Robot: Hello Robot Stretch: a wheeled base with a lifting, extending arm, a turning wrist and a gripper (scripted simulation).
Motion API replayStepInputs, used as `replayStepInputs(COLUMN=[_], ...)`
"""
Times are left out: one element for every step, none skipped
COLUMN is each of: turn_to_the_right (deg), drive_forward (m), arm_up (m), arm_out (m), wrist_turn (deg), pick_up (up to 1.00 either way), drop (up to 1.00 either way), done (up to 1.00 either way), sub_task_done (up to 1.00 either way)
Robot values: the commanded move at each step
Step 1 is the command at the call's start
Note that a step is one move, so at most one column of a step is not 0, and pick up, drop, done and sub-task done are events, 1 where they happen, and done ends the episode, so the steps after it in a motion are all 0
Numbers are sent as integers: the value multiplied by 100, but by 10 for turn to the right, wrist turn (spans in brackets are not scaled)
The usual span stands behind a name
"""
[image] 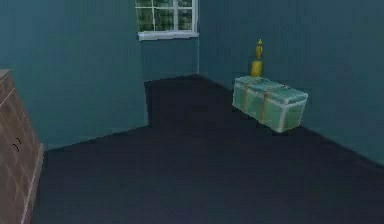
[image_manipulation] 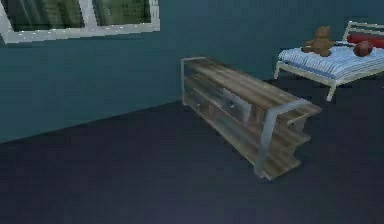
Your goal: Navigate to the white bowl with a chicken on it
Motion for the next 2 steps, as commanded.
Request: replayStepInputs(turn_to_the_right=[0, 0], drive_forward=[100, 100], arm_up=[0, 0], arm_out=[0, 0], wrist_turn=[0, 0], pick_up=[0, 0], drop=[0, 0], done=[0, 0], sub_task_done=[0, 0])
